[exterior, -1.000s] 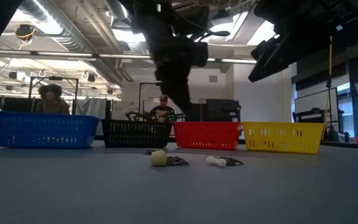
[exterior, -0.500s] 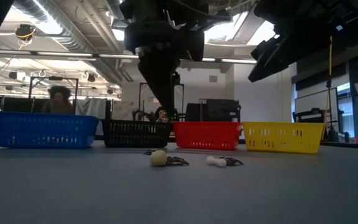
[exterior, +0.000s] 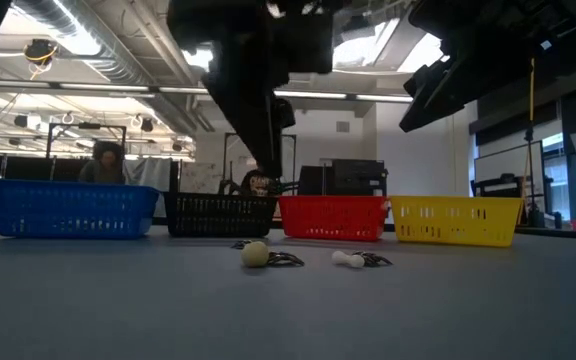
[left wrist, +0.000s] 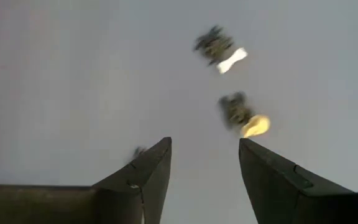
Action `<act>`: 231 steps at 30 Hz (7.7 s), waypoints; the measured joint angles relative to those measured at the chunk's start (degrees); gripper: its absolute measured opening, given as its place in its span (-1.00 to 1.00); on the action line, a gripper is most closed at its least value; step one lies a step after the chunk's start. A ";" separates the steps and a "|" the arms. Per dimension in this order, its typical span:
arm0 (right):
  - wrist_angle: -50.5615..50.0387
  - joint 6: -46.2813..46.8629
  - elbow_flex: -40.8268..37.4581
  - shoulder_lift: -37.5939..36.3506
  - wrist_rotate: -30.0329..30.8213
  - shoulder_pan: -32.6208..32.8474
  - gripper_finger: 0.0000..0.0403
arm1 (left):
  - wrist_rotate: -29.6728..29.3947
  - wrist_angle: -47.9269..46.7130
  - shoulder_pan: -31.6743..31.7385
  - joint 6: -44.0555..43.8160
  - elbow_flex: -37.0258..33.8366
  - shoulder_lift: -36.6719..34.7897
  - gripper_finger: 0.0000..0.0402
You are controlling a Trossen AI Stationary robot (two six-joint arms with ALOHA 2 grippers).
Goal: Sort Halloween decoration
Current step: Put the yellow skull toy into the blue bin
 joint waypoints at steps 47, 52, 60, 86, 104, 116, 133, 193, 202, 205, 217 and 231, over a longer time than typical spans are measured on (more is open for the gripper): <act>0.07 0.02 0.00 -0.01 0.01 0.00 -0.01 | -9.75 34.80 -10.89 7.64 -21.53 0.00 -0.11; 0.07 0.02 0.00 -0.02 0.02 0.00 -0.01 | -10.04 35.02 -10.87 7.60 -21.57 0.00 -0.23; 0.07 0.02 0.00 -0.02 0.02 0.00 -0.01 | -10.75 35.10 -10.89 7.53 -21.57 0.00 -0.47; 0.06 0.02 0.00 -0.02 0.01 0.00 -0.01 | -13.49 35.69 -12.88 -0.05 -21.57 0.02 -0.81; 0.05 0.02 0.01 0.00 0.01 0.00 -0.01 | -12.90 30.61 -12.46 -2.72 -12.88 0.11 -0.82; 0.07 0.01 0.00 0.00 0.02 0.00 -0.01 | -16.14 9.21 -10.43 0.00 -3.52 0.11 -0.82; 0.05 0.02 0.02 0.00 0.01 0.00 -0.01 | -19.69 -11.40 -5.78 3.25 3.48 -2.14 -0.82; 0.35 0.02 0.04 0.00 0.02 0.00 -0.01 | -20.00 -8.52 -13.90 -26.41 2.84 9.64 -0.31; 0.35 0.02 0.02 0.00 0.02 0.00 -0.01 | -18.11 -5.24 -13.88 -26.55 -1.20 9.20 -0.32; 0.36 0.02 0.03 0.00 0.00 0.00 -0.01 | -18.08 -5.23 -13.93 -26.54 -1.38 9.20 -0.37; 0.39 0.02 0.02 0.00 0.01 0.00 -0.01 | -17.68 -5.24 -13.93 -26.52 -1.49 9.32 -0.84; 0.45 0.02 0.02 0.00 0.01 0.00 -0.01 | -18.09 -5.16 -13.46 -25.94 -1.66 8.24 -0.90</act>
